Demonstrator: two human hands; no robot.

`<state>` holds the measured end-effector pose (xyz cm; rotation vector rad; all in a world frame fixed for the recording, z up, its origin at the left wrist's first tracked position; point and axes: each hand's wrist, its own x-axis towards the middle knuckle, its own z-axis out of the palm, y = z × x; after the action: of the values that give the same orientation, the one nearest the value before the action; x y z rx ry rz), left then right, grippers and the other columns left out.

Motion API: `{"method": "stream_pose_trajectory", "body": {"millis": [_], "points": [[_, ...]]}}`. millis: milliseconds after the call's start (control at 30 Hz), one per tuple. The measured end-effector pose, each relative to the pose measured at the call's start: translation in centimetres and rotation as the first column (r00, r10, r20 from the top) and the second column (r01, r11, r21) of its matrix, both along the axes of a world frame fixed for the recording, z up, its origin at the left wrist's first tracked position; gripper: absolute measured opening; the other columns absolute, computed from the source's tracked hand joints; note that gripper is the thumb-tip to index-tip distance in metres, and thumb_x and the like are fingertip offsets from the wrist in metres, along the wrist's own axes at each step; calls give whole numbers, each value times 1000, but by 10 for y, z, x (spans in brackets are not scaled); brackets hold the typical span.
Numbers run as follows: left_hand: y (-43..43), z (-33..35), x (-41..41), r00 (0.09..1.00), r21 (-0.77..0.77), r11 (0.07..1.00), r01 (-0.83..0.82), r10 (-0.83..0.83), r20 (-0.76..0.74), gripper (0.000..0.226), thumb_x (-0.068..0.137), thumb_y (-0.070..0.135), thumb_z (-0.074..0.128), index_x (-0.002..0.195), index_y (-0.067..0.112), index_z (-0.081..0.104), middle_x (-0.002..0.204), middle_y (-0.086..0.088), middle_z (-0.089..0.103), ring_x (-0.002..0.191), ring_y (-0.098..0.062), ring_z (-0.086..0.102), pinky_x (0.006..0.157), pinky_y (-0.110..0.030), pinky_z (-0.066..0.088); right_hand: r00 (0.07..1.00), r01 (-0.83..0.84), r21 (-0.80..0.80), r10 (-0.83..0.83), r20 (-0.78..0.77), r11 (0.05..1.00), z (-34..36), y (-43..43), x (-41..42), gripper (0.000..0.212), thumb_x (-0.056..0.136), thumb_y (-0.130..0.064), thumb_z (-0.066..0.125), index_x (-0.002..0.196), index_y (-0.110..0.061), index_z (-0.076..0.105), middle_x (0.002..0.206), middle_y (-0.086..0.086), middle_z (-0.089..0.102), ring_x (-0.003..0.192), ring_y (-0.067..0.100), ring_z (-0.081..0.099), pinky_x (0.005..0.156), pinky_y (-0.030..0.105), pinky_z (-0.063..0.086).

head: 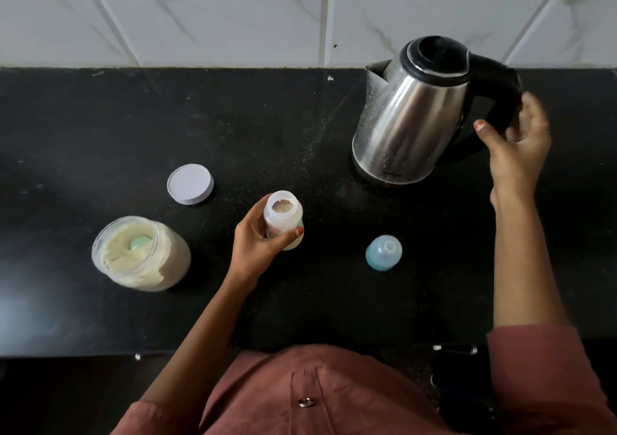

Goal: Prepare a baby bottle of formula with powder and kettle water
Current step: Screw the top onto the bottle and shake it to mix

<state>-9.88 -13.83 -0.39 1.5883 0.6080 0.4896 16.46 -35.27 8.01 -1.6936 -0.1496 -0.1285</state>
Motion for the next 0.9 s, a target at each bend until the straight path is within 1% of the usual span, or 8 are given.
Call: {"method": "stream_pose_trajectory", "body": {"millis": [67,133,233,400,500,633,767,900], "points": [[-3,-3,-7,1000,-7,1000,14,-14,-7,60,66,10,82,119,20,56,111,6,64,105,-5,60,86,-20,50,999,24,53,-23,-28,998,-5,2,-22,58,78,-5,67,131,-10,42,134,8,47,123,8,45,99,16,39],[-6,-5,-13,1000,-16,1000,25,-26,-14,61,66,6,81,121,16,55,113,5,64,106,-5,60,89,-23,50,997,-18,67,22,-67,998,-11,5,-45,45,79,0,64,122,-6,50,116,5,59,102,0,58,87,13,45],[-12,-7,-20,999,-21,999,40,-41,-8,58,66,4,80,115,25,56,109,10,64,102,0,60,88,-19,50,970,-196,-57,186,-155,979,-30,9,-85,31,80,1,63,110,-9,59,97,-1,64,82,-6,62,74,10,47],[-18,-7,-25,997,-6,997,83,-83,4,57,67,2,79,110,32,55,108,12,63,102,0,60,89,-18,48,905,-421,-391,354,-235,818,-61,11,-134,29,78,-15,70,106,-15,63,110,-2,58,105,10,55,88,19,41],[-20,-7,-26,993,-5,993,116,-116,18,58,68,1,78,111,31,55,110,11,62,104,-1,59,89,-18,47,893,-441,-561,403,-200,701,-71,12,-149,45,71,-23,77,113,-14,60,117,-2,50,111,13,47,92,22,36],[-22,-7,-29,989,-7,990,144,-144,34,58,68,0,78,112,31,54,111,11,61,105,0,58,90,-17,46,899,-412,-684,392,-197,602,-79,10,-161,61,71,-17,77,126,-19,50,129,6,45,120,23,41,96,33,37],[-22,-7,-31,987,-8,988,154,-154,43,59,68,0,78,112,32,54,111,11,61,105,0,58,92,-19,46,926,-363,-685,327,-188,632,-77,14,-167,60,76,-8,71,128,-22,47,130,3,44,121,20,44,92,33,41],[-21,-9,-31,986,19,986,166,-166,28,59,68,5,79,115,30,53,113,12,60,108,0,56,91,-15,44,952,-306,-572,255,-170,761,-52,25,-173,63,68,-10,78,123,-16,48,125,3,51,115,17,47,89,25,41]]}}
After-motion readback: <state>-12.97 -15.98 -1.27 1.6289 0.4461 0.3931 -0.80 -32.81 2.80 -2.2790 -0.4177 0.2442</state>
